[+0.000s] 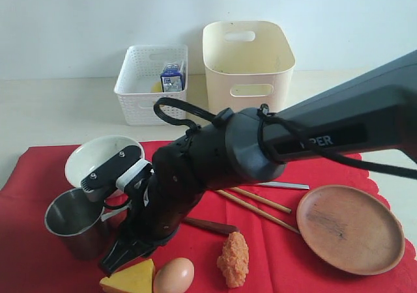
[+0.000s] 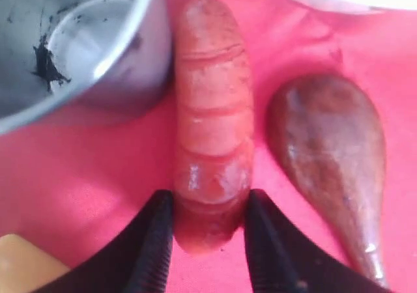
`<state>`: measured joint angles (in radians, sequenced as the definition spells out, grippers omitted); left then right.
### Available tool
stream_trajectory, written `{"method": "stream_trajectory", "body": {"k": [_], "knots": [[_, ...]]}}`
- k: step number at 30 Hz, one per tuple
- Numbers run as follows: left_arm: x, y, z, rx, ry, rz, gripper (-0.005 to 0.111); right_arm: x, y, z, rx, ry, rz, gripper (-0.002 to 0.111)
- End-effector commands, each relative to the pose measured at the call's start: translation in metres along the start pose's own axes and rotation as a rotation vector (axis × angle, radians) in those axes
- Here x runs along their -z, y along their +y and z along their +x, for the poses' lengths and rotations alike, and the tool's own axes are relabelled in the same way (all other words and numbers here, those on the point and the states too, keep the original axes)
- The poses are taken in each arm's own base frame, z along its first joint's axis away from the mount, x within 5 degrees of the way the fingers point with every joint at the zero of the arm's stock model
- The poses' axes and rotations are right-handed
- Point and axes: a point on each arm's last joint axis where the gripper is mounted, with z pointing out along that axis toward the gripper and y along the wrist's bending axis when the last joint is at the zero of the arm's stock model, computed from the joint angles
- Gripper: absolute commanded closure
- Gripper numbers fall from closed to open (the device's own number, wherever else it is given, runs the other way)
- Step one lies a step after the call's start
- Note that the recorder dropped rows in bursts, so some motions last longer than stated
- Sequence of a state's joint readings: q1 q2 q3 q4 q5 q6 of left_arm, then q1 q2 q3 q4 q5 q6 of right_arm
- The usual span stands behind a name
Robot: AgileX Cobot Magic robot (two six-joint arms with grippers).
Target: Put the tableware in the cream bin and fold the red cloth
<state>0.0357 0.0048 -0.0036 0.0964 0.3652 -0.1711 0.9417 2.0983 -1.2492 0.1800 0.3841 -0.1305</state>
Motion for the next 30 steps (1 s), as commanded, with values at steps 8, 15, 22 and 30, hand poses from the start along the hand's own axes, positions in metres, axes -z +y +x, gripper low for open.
{"method": "stream_trajectory", "body": {"k": [8, 15, 22, 30], "knots": [[0.0, 0.0, 0.0, 0.001, -0.011, 0.0, 0.106, 0.038, 0.001, -0.008, 0.074, -0.008, 0.021, 0.108], [0.0, 0.0, 0.0, 0.001, -0.011, 0.0, 0.106, 0.099, -0.005, -0.021, 0.084, -0.109, 0.14, 0.108], [0.0, 0.0, 0.0, 0.001, -0.011, 0.0, 0.106, 0.149, -0.019, -0.033, 0.076, -0.274, 0.306, 0.108], [0.0, 0.0, 0.0, 0.001, -0.011, 0.0, 0.106, 0.167, -0.054, -0.053, -0.021, -0.397, 0.357, 0.108]]}}
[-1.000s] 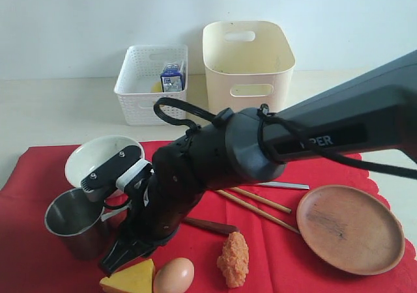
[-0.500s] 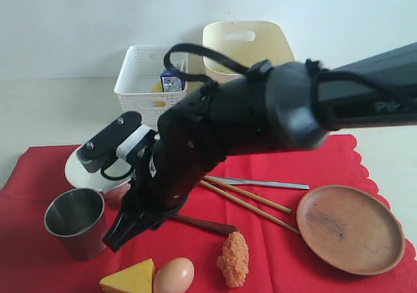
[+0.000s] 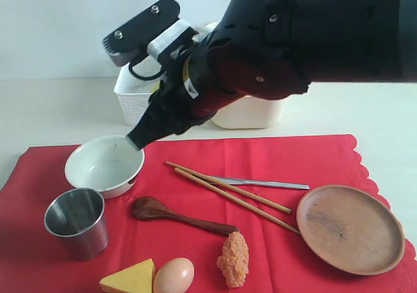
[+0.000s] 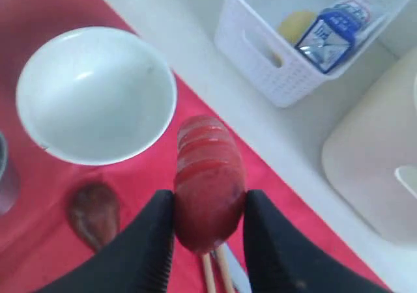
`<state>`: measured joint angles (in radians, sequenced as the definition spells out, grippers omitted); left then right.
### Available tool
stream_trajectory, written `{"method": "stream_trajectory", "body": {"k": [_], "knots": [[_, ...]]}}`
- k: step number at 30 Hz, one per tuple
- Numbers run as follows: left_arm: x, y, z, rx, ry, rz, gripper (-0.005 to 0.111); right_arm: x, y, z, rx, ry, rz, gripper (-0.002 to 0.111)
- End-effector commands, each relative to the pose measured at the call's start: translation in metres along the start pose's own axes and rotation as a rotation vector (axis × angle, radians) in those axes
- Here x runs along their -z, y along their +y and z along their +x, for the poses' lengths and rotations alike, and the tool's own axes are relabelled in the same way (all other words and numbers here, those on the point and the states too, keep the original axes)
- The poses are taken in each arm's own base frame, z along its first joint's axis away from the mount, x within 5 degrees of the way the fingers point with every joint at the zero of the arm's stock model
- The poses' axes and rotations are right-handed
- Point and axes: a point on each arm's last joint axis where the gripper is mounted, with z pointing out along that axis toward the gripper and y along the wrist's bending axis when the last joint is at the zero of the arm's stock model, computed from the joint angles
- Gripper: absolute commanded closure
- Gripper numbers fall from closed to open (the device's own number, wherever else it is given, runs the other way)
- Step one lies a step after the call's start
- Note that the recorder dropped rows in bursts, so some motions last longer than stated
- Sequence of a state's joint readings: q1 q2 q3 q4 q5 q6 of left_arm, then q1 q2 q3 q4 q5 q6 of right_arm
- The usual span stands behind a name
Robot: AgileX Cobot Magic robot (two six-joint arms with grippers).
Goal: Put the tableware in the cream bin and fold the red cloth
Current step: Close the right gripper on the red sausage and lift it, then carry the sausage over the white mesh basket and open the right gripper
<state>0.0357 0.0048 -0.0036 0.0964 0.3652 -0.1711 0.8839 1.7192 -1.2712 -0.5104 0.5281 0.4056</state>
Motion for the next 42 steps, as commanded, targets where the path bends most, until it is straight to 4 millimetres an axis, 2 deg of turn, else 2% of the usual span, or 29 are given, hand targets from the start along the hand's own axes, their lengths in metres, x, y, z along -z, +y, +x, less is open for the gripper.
{"method": "stream_trajectory", "body": {"k": [1, 7, 16, 23, 26, 30, 33, 36, 39, 42], "knots": [[0.0, 0.0, 0.0, 0.001, -0.011, 0.0, 0.106, -0.002, -0.02, -0.018, -0.047, -0.103, 0.017, 0.108], [0.0, 0.0, 0.0, 0.001, -0.011, 0.0, 0.106, -0.025, -0.03, -0.043, -0.096, -0.204, 0.006, 0.108], [0.0, 0.0, 0.0, 0.001, -0.011, 0.0, 0.106, -0.094, -0.018, -0.072, -0.116, -0.275, -0.016, 0.108], [0.0, 0.0, 0.0, 0.001, -0.011, 0.0, 0.106, -0.152, -0.021, -0.076, -0.146, -0.272, 0.059, 0.108], [0.0, 0.0, 0.0, 0.001, -0.011, 0.0, 0.106, -0.175, -0.028, -0.071, -0.188, -0.245, 0.134, 0.108], [0.0, 0.0, 0.0, 0.001, -0.011, 0.0, 0.106, -0.196, -0.034, -0.062, -0.268, -0.203, 0.231, 0.108], [0.0, 0.0, 0.0, 0.001, -0.011, 0.0, 0.106, -0.208, -0.033, -0.058, -0.314, -0.212, 0.211, 0.108], [0.0, 0.0, 0.0, 0.001, -0.011, 0.0, 0.106, -0.216, -0.027, -0.057, -0.336, -0.229, 0.16, 0.097], [0.0, 0.0, 0.0, 0.001, -0.011, 0.0, 0.106, -0.215, -0.028, -0.057, -0.343, -0.23, 0.161, 0.074], [0.0, 0.0, 0.0, 0.001, -0.011, 0.0, 0.106, -0.204, -0.034, -0.062, -0.363, -0.216, 0.203, 0.052]]}}
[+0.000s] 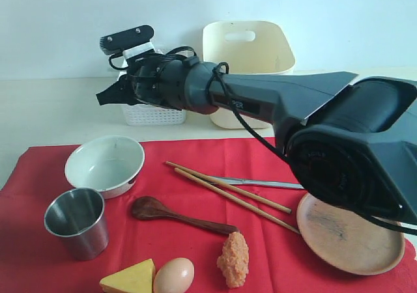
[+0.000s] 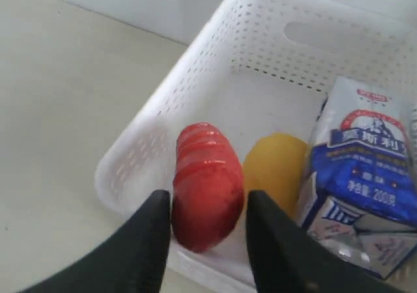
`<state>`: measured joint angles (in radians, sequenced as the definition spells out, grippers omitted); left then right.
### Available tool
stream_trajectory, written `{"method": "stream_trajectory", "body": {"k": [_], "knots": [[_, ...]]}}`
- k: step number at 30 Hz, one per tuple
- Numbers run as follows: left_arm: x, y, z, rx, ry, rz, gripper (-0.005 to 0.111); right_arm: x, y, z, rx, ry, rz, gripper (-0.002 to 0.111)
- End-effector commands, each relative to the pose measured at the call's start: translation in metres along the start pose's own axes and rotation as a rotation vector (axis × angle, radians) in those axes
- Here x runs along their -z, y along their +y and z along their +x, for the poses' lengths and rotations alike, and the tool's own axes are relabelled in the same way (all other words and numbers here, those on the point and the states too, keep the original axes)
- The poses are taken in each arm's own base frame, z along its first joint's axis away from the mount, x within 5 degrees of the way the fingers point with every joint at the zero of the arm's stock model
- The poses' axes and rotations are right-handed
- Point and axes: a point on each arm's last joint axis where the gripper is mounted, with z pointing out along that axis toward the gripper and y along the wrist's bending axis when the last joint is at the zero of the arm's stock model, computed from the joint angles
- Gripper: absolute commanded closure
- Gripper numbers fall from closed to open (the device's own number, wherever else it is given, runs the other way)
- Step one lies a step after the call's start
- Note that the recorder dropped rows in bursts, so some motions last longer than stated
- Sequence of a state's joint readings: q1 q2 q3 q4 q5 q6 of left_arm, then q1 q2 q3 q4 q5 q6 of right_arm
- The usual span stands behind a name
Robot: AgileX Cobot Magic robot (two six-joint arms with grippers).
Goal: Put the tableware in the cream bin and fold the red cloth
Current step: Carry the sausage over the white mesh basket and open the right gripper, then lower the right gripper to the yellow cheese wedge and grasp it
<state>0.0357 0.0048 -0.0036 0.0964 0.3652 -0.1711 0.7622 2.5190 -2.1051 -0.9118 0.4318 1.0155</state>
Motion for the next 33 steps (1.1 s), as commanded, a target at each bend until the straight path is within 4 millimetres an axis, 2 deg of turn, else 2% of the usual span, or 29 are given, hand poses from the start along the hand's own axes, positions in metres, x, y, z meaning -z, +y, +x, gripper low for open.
{"method": "stream_trajectory", "body": {"k": [1, 4, 9, 19, 26, 33], "knots": [[0.0, 0.0, 0.0, 0.001, -0.011, 0.0, 0.106, 0.013, -0.008, -0.018, -0.027, -0.01, 0.05, 0.047], [0.0, 0.0, 0.0, 0.001, -0.011, 0.0, 0.106, 0.028, -0.017, -0.03, -0.043, 0.008, 0.129, 0.041], [0.0, 0.0, 0.0, 0.001, -0.011, 0.0, 0.106, 0.059, -0.024, -0.048, -0.003, 0.076, 0.223, 0.04], [0.0, 0.0, 0.0, 0.001, -0.011, 0.0, 0.106, 0.113, -0.022, -0.07, 0.138, 0.271, 0.072, 0.04], [0.0, 0.0, 0.0, 0.001, -0.011, 0.0, 0.106, 0.14, -0.019, -0.072, 0.204, 0.348, 0.036, 0.041], [0.0, 0.0, 0.0, 0.001, -0.011, 0.0, 0.106, 0.16, -0.016, -0.055, 0.26, 0.373, -0.003, 0.041]]}}
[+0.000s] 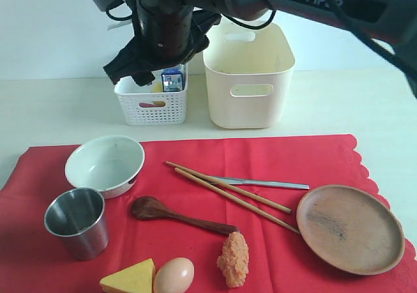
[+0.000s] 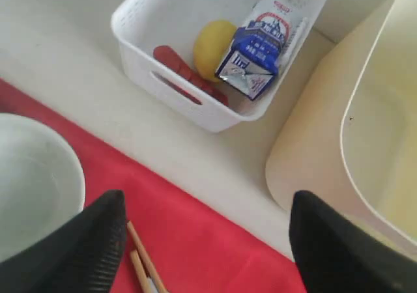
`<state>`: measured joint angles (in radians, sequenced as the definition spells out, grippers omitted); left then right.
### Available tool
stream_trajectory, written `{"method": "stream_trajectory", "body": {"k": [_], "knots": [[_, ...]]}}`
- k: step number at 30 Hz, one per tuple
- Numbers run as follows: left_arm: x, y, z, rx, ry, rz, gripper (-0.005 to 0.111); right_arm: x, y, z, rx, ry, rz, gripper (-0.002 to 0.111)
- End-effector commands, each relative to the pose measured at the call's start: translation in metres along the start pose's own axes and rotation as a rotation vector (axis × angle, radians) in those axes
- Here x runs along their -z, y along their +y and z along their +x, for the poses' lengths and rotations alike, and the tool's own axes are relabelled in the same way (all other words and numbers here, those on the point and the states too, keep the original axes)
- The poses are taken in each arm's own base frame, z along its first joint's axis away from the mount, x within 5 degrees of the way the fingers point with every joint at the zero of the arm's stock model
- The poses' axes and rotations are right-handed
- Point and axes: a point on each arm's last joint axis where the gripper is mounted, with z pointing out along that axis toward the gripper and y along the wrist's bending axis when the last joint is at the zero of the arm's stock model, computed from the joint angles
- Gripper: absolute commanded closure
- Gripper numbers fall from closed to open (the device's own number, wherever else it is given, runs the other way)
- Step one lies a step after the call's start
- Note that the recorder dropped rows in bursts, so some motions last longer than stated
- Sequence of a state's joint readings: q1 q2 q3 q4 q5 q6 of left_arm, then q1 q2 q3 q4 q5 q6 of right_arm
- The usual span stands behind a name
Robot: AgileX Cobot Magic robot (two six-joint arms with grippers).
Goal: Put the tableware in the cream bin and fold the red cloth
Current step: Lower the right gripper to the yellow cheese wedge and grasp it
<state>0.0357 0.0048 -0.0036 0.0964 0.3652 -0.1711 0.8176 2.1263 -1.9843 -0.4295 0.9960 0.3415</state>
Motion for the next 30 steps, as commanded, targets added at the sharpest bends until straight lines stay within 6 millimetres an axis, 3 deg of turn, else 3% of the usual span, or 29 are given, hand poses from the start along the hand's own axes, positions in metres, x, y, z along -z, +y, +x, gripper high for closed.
{"method": "stream_trajectory", "body": {"k": [1, 4, 7, 11, 15, 21, 30], "knots": [[0.0, 0.0, 0.0, 0.001, -0.011, 0.0, 0.106, 0.012, 0.002, 0.015, 0.05, 0.013, -0.041, 0.041], [0.0, 0.0, 0.0, 0.001, -0.011, 0.0, 0.106, 0.016, 0.011, 0.031, 0.1, 0.035, -0.095, 0.041], [0.0, 0.0, 0.0, 0.001, -0.011, 0.0, 0.106, 0.021, 0.042, 0.069, 0.271, 0.115, -0.224, 0.041], [0.0, 0.0, 0.0, 0.001, -0.011, 0.0, 0.106, 0.022, 0.077, 0.112, 0.457, 0.206, -0.274, 0.041], [0.0, 0.0, 0.0, 0.001, -0.011, 0.0, 0.106, 0.023, 0.102, 0.139, 0.615, 0.232, -0.318, 0.041], [0.0, 0.0, 0.0, 0.001, -0.011, 0.0, 0.106, 0.035, 0.13, 0.149, 0.634, 0.207, -0.564, 0.041], [0.0, 0.0, 0.0, 0.001, -0.011, 0.0, 0.106, 0.015, 0.139, 0.154, 0.654, 0.192, -0.561, 0.041]]}}
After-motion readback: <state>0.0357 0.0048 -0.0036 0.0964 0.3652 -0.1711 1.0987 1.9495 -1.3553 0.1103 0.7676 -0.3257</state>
